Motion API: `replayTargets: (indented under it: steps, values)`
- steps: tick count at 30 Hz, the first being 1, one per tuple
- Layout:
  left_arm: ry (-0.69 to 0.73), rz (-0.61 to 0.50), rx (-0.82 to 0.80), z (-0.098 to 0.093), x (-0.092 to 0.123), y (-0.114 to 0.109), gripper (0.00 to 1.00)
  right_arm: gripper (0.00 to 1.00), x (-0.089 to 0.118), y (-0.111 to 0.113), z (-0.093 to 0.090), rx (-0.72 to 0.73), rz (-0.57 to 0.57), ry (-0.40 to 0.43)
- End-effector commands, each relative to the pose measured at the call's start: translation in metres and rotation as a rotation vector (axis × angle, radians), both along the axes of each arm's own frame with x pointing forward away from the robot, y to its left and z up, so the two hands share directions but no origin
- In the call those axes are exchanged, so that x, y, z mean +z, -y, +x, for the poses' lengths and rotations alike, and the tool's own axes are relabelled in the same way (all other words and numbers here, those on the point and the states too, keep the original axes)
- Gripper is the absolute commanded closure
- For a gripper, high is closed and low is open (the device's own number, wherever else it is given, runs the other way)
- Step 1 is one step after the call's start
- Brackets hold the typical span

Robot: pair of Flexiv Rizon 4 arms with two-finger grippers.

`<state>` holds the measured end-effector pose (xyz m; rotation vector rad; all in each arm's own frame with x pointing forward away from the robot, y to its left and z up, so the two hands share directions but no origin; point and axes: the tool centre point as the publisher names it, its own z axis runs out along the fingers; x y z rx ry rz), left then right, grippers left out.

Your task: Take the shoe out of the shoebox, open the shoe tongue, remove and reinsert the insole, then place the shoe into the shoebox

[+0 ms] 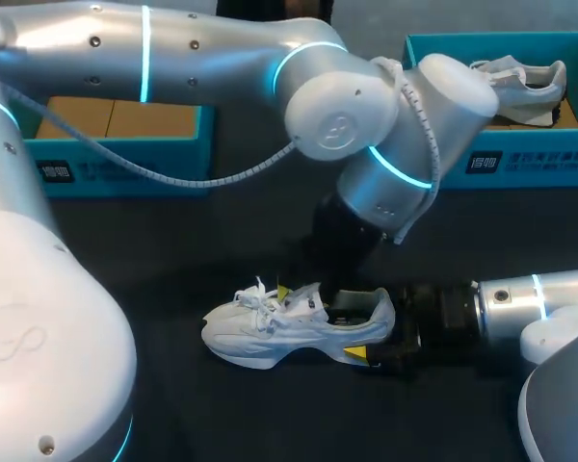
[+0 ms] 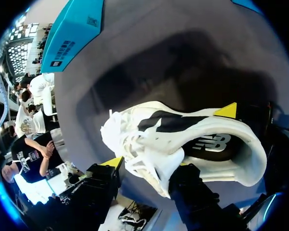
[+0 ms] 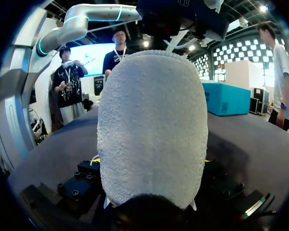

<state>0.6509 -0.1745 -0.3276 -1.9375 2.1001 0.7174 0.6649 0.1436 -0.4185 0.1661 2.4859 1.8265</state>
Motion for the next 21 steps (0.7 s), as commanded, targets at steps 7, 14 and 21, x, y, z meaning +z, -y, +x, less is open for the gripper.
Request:
replayTargets:
  steps: [7,14,21]
  values:
    - [0.047,-0.069,-0.009,-0.007,0.004,-0.007,0.45,1.00,0.000,-0.001,0.000,-0.002,-0.003,0.001]
    - [0.089,-0.083,-0.004,-0.009,0.001,0.003,0.57,1.00,0.000,-0.001,0.000,-0.002,-0.003,0.001]
    - [0.109,-0.105,0.021,-0.007,0.002,0.004,0.67,1.00,0.000,-0.001,0.000,-0.002,-0.003,0.001]
